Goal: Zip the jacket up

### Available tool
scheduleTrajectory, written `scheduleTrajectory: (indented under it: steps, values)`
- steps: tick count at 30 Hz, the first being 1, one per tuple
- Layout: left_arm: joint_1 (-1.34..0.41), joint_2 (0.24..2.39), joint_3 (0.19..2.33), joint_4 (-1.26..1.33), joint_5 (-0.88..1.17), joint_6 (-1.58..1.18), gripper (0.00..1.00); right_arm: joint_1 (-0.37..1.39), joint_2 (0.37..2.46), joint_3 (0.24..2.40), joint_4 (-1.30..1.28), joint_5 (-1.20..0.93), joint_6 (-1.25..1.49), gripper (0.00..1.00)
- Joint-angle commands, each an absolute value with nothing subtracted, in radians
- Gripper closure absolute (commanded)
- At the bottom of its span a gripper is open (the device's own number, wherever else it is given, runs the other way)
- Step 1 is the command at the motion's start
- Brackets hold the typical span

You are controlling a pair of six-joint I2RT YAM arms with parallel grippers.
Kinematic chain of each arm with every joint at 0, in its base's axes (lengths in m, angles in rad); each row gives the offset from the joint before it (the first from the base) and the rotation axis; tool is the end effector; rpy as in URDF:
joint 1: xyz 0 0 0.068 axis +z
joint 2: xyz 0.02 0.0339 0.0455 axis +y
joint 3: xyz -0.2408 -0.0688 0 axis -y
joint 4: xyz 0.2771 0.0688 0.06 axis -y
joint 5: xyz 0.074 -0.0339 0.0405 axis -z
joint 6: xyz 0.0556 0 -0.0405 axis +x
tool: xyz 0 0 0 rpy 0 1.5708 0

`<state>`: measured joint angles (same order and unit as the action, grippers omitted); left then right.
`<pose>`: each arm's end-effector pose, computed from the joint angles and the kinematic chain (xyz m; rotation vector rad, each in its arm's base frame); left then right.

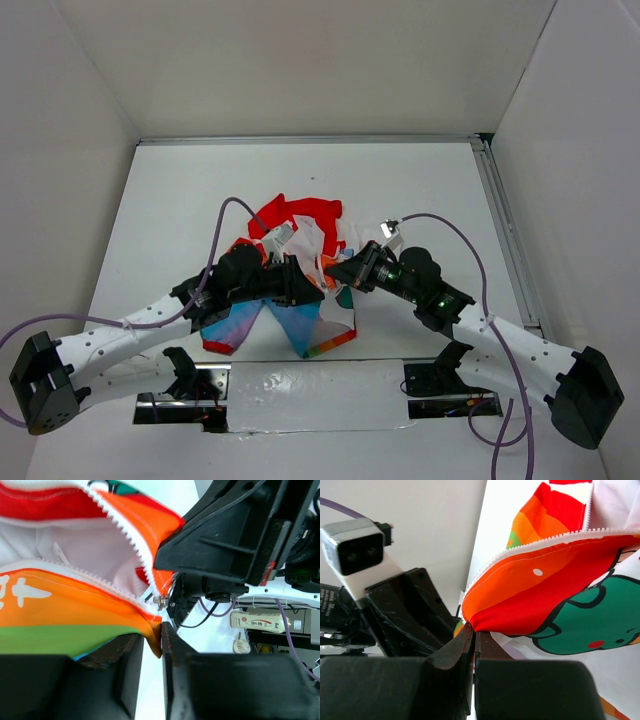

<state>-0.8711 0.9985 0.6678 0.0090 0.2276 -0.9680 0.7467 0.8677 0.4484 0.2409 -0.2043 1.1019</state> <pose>0.1789 -0.2320 0.2422 0.0732 2.1683 -1.3894 0.1892 0.1905 0.2164 0.1851 2.0032 1.4610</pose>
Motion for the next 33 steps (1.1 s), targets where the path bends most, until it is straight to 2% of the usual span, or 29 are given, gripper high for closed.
scheduleTrajectory:
  steps: [1, 2, 3, 7, 10, 14, 20, 23, 24, 29, 33]
  values:
    - [-0.879, 0.962, 0.693, 0.014, 0.253, -0.963, 0.66, 0.756, 0.839, 0.465, 0.324, -0.184, 1.077, 1.00]
    - [-0.879, 0.956, 0.690, 0.014, 0.249, -0.966, 0.65, 0.756, 0.838, 0.465, 0.324, -0.186, 1.074, 1.00]
    - [-0.879, 0.944, 0.684, 0.014, 0.241, -0.977, 0.57, 0.756, 0.836, 0.462, 0.325, -0.187, 1.075, 1.00]
    - [-0.879, 0.919, 0.673, 0.011, 0.213, -0.988, 0.45, 0.756, 0.834, 0.459, 0.325, -0.202, 1.072, 1.00]
    - [-0.877, 0.897, 0.657, 0.023, 0.204, -1.002, 0.40, 0.756, 0.841, 0.460, 0.327, -0.215, 1.072, 1.00]
    - [-0.879, 0.890, 0.647, 0.032, 0.187, -1.020, 0.41, 0.759, 0.851, 0.459, 0.342, -0.232, 1.074, 1.00]
    - [-0.877, 0.894, 0.646, 0.026, 0.167, -1.063, 0.68, 0.765, 0.847, 0.449, 0.351, -0.235, 1.078, 1.00]
    - [-0.879, 0.897, 0.641, 0.028, 0.169, -1.077, 0.86, 0.768, 0.842, 0.442, 0.354, -0.229, 1.083, 1.00]
    - [-0.879, 0.900, 0.637, 0.041, 0.176, -1.074, 0.98, 0.770, 0.841, 0.437, 0.357, -0.226, 1.088, 1.00]
    - [-0.879, 0.920, 0.623, 0.077, 0.207, -1.055, 1.00, 0.773, 0.842, 0.430, 0.394, -0.184, 1.153, 1.00]
    - [-0.888, 0.937, 0.606, 0.080, 0.212, -1.065, 1.00, 0.775, 0.828, 0.422, 0.422, -0.074, 1.262, 1.00]
